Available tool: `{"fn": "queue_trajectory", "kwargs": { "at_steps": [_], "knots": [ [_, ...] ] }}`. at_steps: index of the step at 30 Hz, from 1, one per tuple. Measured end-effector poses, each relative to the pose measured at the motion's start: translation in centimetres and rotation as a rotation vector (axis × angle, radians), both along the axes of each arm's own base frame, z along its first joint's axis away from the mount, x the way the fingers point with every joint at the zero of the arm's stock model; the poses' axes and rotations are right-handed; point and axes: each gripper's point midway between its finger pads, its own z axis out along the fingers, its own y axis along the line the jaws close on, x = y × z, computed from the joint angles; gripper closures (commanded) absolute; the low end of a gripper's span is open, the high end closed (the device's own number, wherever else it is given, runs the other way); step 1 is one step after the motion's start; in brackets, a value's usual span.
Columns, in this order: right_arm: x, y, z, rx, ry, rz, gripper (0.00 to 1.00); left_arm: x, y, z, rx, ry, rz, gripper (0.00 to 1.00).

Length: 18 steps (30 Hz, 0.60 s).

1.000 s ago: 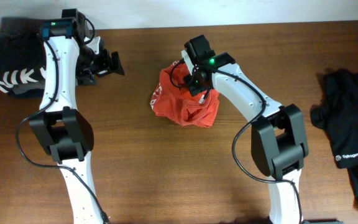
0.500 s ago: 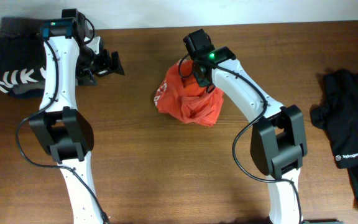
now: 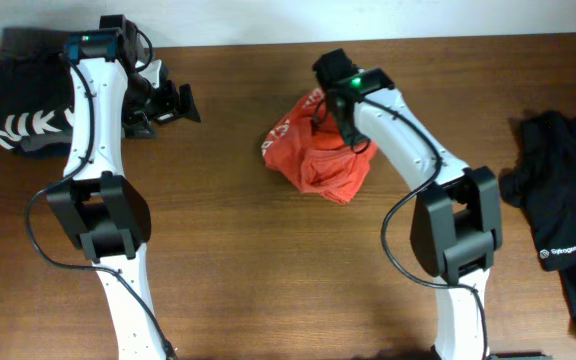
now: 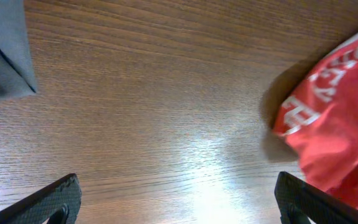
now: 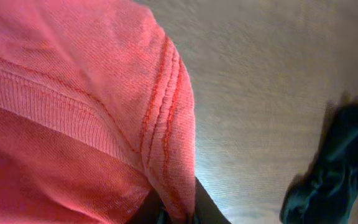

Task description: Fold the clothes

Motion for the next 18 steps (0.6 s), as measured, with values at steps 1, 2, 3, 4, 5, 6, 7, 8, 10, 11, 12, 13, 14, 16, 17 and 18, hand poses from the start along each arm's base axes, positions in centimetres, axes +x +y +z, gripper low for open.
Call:
{"fn": "queue_trajectory", "kwargs": {
  "at_steps": [1, 2, 3, 4, 5, 6, 7, 8, 10, 11, 12, 13, 14, 16, 17, 18],
  "knots": [
    [-0.1, -1.0, -0.2, 0.017, 0.012, -0.031, 0.57, 0.0, 0.0, 0.0, 0.0, 0.0, 0.0, 0.01],
    [-0.2, -1.8, -0.4, 0.037, 0.024, -0.057, 0.32, 0.0, 0.0, 0.0, 0.0, 0.0, 0.0, 0.01],
    [-0.3, -2.2, -0.6, 0.056, 0.033, -0.073, 0.17, 0.0, 0.0, 0.0, 0.0, 0.0, 0.0, 0.01],
    [-0.4, -2.6, -0.7, 0.076, 0.042, -0.087, 0.08, 0.0, 0.0, 0.0, 0.0, 0.0, 0.0, 0.01],
    [-0.4, -3.0, -0.9, 0.096, 0.05, -0.1, 0.06, 0.0, 0.0, 0.0, 0.0, 0.0, 0.0, 0.01],
    [-0.5, -3.4, -1.1, 0.12, 0.06, -0.115, 0.01, 0.0, 0.0, 0.0, 0.0, 0.0, 0.0, 0.01],
    [-0.7, -3.6, -1.2, 0.135, 0.07, -0.122, 0.01, 0.0, 0.0, 0.0, 0.0, 0.0, 0.0, 0.01],
    [-0.9, -3.6, -1.3, 0.142, 0.08, -0.126, 0.01, 0.0, 0.0, 0.0, 0.0, 0.0, 0.0, 0.01],
    [-1.5, -3.5, -1.2, 0.151, 0.105, -0.142, 0.01, 0.0, 0.0, 0.0, 0.0, 0.001, 0.0, 0.01],
    [-2.0, -3.5, -1.1, 0.153, 0.12, -0.159, 0.01, 0.0, 0.0, 0.0, 0.0, 0.001, 0.0, 0.01],
    [-2.3, -3.5, -0.8, 0.155, 0.128, -0.171, 0.01, 0.0, 0.0, 0.0, 0.0, 0.002, 0.0, 0.01],
    [-2.6, -3.5, 0.1, 0.162, 0.134, -0.199, 0.01, -0.1, 0.0, 0.0, 0.0, 0.003, 0.0, 0.01],
    [-2.7, -3.4, 1.0, 0.172, 0.132, -0.214, 0.01, -0.1, 0.0, 0.0, 0.0, 0.003, 0.0, 0.01],
    [-2.6, -2.5, 3.7, 0.234, 0.121, -0.224, 0.01, -0.1, 0.0, 0.0, -0.001, 0.004, 0.0, 0.01],
    [-2.5, -1.9, 4.6, 0.269, 0.113, -0.218, 0.01, -0.1, 0.0, 0.0, 0.0, 0.003, 0.0, 0.01],
    [-2.1, -0.9, 5.8, 0.331, 0.096, -0.204, 0.01, -0.1, 0.0, 0.0, 0.0, 0.003, 0.0, 0.01]
  ]
}}
